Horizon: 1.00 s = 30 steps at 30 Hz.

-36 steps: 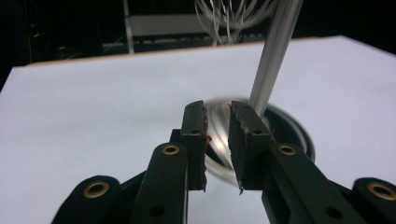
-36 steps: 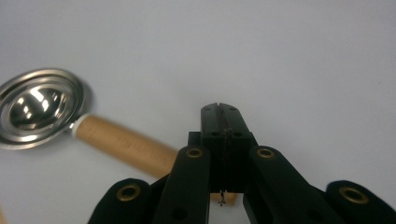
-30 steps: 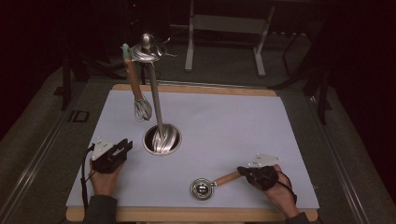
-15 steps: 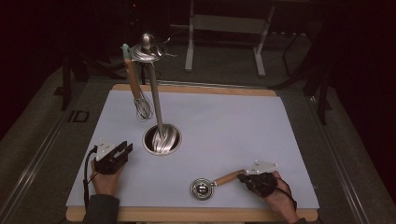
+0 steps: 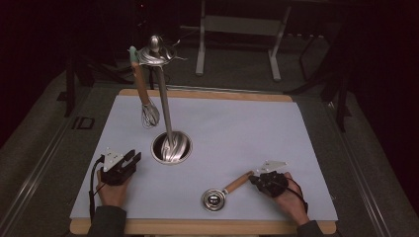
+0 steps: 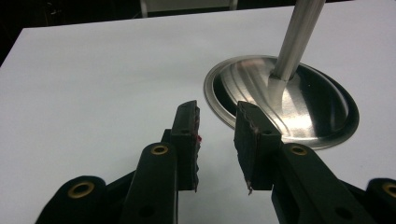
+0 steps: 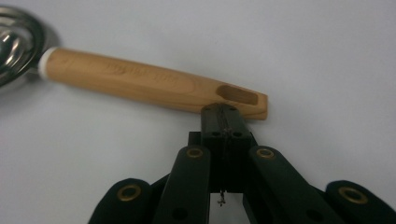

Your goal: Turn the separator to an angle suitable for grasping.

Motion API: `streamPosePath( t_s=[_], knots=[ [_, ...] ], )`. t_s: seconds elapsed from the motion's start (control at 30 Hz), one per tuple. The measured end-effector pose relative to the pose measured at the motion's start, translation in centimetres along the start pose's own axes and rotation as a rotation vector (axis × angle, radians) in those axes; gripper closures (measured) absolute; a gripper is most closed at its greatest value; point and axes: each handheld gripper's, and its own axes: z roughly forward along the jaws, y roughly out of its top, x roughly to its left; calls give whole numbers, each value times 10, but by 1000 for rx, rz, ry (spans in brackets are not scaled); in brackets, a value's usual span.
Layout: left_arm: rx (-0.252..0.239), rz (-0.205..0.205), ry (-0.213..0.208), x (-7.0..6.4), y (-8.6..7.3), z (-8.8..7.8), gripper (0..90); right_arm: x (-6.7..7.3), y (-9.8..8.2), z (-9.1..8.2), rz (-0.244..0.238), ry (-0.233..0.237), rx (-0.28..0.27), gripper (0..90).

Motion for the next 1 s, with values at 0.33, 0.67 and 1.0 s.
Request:
streamPosePath(
  t_s=[0.33, 0.67, 1.0],
  knots=[
    [-1, 5, -3, -1, 0, 0, 705, -9, 36, 30, 23, -2, 13, 898],
    [1, 10, -3, -1, 0, 0, 704, -7, 72, 59, 41, 20, 18, 898],
    [1, 11, -4, -1, 0, -1, 705, 18, 99, 79, 15, 65, 17, 832]
  ],
)
